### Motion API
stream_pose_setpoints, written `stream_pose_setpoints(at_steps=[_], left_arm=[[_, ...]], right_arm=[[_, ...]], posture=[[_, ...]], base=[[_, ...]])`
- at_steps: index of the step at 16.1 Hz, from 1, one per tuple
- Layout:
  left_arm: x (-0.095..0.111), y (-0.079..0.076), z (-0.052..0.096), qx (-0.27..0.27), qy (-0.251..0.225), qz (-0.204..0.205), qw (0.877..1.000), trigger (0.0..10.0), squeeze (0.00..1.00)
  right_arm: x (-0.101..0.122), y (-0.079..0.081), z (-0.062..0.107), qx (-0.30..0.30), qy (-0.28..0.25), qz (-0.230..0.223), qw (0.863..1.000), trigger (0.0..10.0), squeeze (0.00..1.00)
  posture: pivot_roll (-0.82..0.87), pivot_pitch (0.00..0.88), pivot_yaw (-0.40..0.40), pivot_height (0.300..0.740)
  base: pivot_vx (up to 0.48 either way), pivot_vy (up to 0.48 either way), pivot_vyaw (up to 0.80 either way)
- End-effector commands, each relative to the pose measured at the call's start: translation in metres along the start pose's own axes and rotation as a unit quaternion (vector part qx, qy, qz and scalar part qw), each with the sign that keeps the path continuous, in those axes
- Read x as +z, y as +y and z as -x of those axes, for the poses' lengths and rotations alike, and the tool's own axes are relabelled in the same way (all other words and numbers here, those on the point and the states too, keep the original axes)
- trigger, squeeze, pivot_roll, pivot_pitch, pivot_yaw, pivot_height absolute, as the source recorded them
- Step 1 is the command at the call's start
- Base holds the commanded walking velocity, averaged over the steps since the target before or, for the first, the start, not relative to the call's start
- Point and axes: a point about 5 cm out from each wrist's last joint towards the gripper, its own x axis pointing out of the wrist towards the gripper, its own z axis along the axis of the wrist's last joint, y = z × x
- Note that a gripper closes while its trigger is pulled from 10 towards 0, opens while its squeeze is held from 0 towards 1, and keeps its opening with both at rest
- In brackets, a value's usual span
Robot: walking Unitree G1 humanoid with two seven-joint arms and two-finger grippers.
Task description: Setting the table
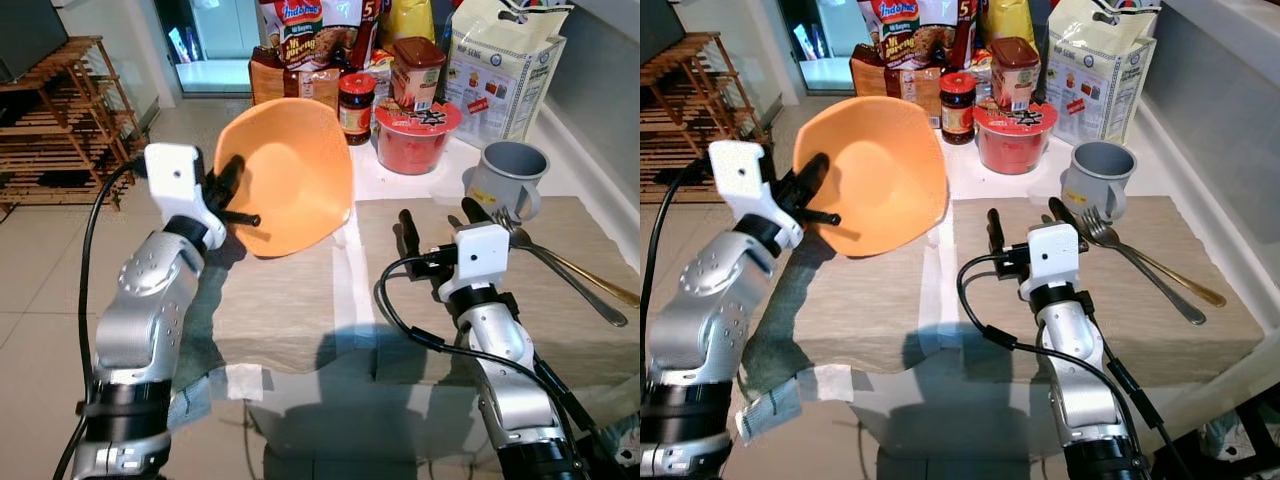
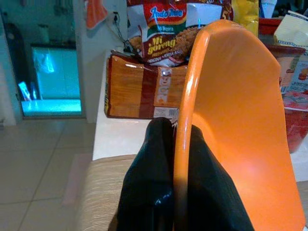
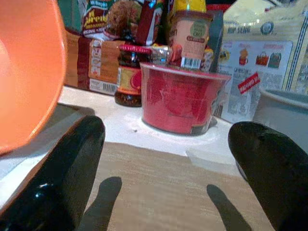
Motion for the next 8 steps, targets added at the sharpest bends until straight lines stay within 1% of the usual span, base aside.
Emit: stream_pose_setpoints(at_steps=[1, 4, 8], left_arm=[[-0.0068, 0.0069, 0.0052, 0.022, 0.016, -0.022, 0.999, 0.0, 0.0], [-0.0099, 0.0024, 0.0087, 0.021, 0.007, -0.017, 1.0, 0.0, 0.0], [-0.0101, -0.0029, 0.0109, 0.023, -0.014, -0.028, 0.999, 0.0, 0.0]], right_arm=[[0.0034, -0.0022, 0.0026, 0.0, 0.003, -0.011, 1.0, 10.0, 0.0], [0.0106, -0.0039, 0.0048, 0.005, 0.0, -0.019, 1.0, 10.0, 0.0], [0.0079, -0.0055, 0.0038, 0.005, 0.006, -0.017, 1.0, 10.0, 0.0]], posture=[[-0.1, 0.0, 0.078, 0.74], [-0.11, 0.0, 0.073, 0.74], [-0.11, 0.0, 0.071, 0.74]], base=[[0.0, 0.0, 0.0], [0.0, 0.0, 0.0], [0.0, 0.0, 0.0]])
